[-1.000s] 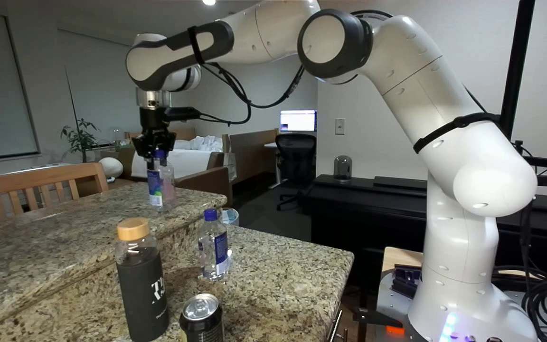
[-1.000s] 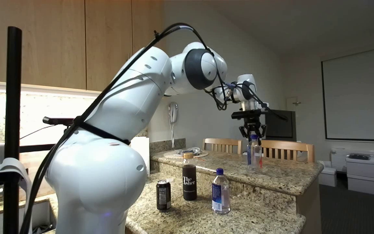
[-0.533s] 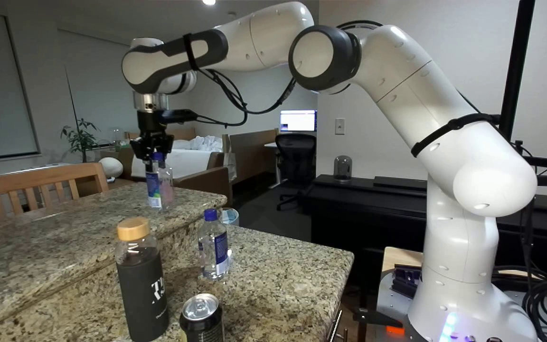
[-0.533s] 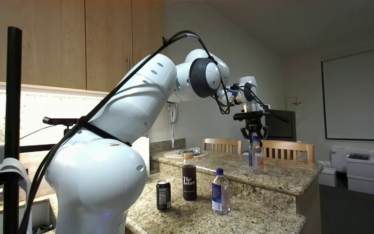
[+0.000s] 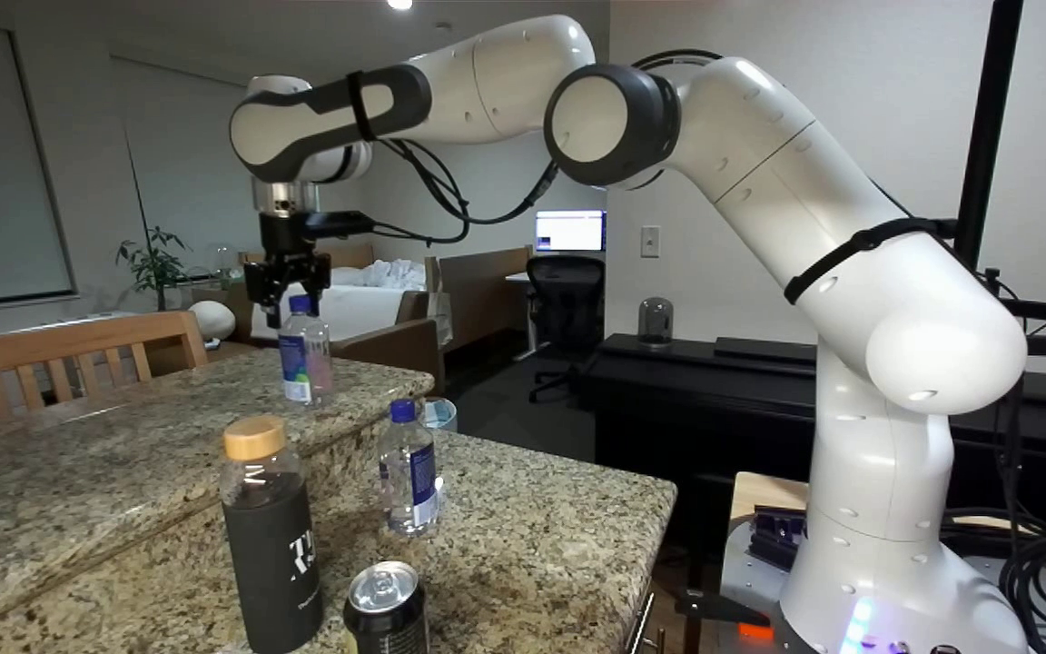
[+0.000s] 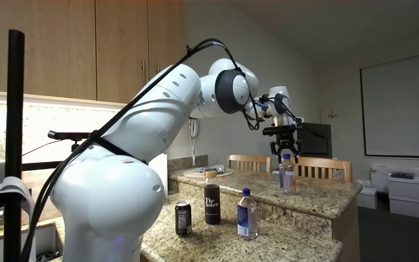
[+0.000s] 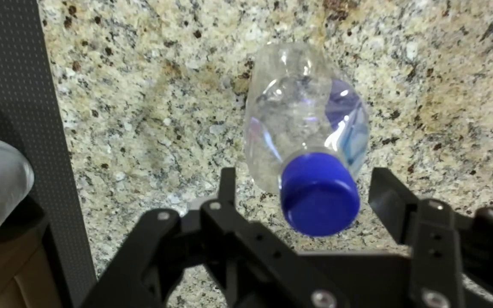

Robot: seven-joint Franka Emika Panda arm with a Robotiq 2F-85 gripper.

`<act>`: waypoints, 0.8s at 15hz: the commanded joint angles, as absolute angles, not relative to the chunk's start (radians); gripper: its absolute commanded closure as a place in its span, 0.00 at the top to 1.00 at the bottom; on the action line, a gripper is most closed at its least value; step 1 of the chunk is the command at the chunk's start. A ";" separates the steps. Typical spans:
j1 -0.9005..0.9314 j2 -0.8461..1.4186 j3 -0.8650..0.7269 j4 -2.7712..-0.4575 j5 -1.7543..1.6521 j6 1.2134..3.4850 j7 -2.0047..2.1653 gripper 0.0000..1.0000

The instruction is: Pick up the two bottles and put them on top of the counter

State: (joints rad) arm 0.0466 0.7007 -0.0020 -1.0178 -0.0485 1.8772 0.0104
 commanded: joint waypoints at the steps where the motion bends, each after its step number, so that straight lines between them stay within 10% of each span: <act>1: 0.042 0.719 -0.001 -0.972 -0.050 1.835 -0.009 1.00; 12: 0.038 0.632 0.019 -0.984 0.056 1.734 0.047 1.00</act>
State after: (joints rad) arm 0.0422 0.6957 0.0107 -0.9583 0.0301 1.7936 0.0163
